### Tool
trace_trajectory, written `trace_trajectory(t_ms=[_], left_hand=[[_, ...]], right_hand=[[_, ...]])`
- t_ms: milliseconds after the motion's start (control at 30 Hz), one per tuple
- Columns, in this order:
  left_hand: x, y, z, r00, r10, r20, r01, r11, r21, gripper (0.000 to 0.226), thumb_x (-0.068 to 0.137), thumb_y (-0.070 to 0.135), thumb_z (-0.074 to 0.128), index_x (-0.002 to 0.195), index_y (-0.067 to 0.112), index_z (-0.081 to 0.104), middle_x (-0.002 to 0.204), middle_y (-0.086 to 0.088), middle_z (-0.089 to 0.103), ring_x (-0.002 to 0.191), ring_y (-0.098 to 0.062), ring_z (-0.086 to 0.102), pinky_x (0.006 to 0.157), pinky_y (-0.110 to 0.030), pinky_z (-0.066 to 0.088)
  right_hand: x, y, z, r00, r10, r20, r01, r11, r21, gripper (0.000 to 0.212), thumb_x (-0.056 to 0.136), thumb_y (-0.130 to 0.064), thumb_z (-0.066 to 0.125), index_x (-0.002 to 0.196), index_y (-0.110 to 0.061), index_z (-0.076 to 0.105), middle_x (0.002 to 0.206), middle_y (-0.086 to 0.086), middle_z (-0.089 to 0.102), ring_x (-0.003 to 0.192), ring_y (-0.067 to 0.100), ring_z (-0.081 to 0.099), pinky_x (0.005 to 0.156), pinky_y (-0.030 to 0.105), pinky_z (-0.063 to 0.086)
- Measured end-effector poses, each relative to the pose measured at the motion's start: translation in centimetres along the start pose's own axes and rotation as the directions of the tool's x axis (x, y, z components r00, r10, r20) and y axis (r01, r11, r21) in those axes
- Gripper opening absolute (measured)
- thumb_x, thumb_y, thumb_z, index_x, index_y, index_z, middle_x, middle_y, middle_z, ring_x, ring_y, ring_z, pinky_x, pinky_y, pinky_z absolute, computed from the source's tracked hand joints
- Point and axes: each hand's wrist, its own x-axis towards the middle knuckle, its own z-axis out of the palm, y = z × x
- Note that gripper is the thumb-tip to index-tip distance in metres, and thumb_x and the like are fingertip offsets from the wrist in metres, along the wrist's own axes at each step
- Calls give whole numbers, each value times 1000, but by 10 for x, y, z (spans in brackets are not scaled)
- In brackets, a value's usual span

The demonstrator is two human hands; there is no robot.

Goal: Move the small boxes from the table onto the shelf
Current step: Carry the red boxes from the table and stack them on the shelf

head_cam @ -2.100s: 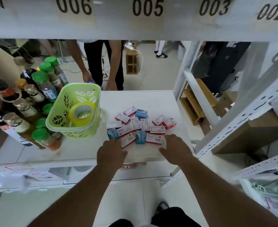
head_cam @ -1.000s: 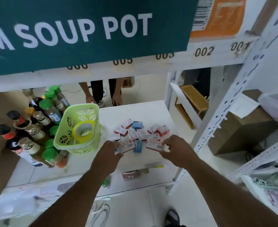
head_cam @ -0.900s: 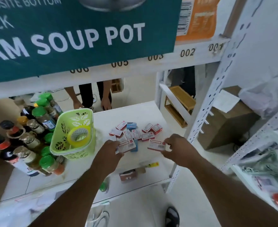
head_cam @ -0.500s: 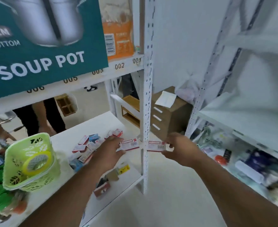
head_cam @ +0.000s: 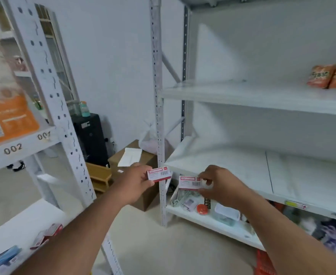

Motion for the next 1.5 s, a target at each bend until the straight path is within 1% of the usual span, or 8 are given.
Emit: trace_trajectory(t_ms=[167, 333, 500, 567, 800, 900, 1200, 1500], left_hand=[[63, 70, 5, 985, 171, 18, -172, 984, 48, 32, 89, 29, 69, 120, 36, 62, 106, 12, 61, 88, 0, 60, 68, -12, 42], [117, 116, 10, 975, 220, 15, -220, 975, 25, 31, 83, 30, 72, 112, 32, 63, 106, 11, 61, 90, -4, 60, 83, -28, 53], [171, 146, 5, 960, 281, 1, -281, 959, 26, 25, 84, 26, 73, 107, 29, 64, 101, 10, 61, 90, -7, 62, 80, -25, 53], [196, 153, 0, 952, 305, 3, -305, 952, 26, 23, 85, 25, 73, 105, 28, 65, 99, 10, 62, 87, -7, 62, 79, -26, 54], [303, 150, -20, 906, 424, 12, -424, 906, -10, 29, 82, 27, 77, 109, 25, 66, 99, 8, 63, 87, -8, 62, 77, -23, 52], [350, 148, -33, 880, 474, 13, -474, 880, -19, 30, 81, 27, 77, 109, 25, 66, 96, 9, 64, 85, -9, 63, 80, -26, 54], [462, 152, -57, 832, 553, 44, -549, 832, -74, 33, 80, 23, 79, 110, 21, 65, 98, 4, 64, 91, -16, 64, 85, -28, 52], [557, 169, -37, 825, 560, 73, -560, 828, -29, 31, 80, 22, 79, 108, 21, 65, 97, 5, 64, 91, -17, 64, 80, -26, 51]], right_hand=[[8, 56, -58, 998, 6, -65, -9, 998, -57, 33, 86, -42, 72, 116, -29, 72, 99, -10, 56, 83, 5, 56, 73, 21, 47], [23, 93, -106, 993, 36, -112, -44, 996, -72, 35, 86, -41, 72, 118, -28, 71, 101, -8, 57, 89, 11, 58, 78, 28, 50], [50, 118, -142, 986, 51, -157, -71, 990, -122, 39, 86, -44, 71, 121, -27, 69, 102, -7, 58, 87, 11, 57, 77, 27, 50], [64, 123, -153, 981, 68, -183, -91, 988, -122, 40, 85, -44, 72, 120, -26, 70, 103, -7, 59, 89, 12, 58, 80, 31, 52], [133, 126, -177, 955, 102, -277, -145, 980, -138, 34, 85, -45, 73, 117, -31, 71, 101, -10, 60, 86, 6, 57, 73, 20, 48], [169, 123, -185, 941, 118, -318, -170, 975, -141, 35, 84, -46, 73, 116, -31, 71, 98, -12, 59, 85, 6, 57, 74, 24, 51], [262, 122, -212, 927, 166, -335, -241, 950, -197, 36, 85, -43, 73, 118, -28, 72, 100, -7, 61, 87, 10, 57, 76, 27, 49], [335, 179, -237, 923, 213, -322, -272, 950, -152, 35, 84, -41, 75, 117, -30, 73, 98, -8, 62, 89, 11, 59, 80, 29, 50]])
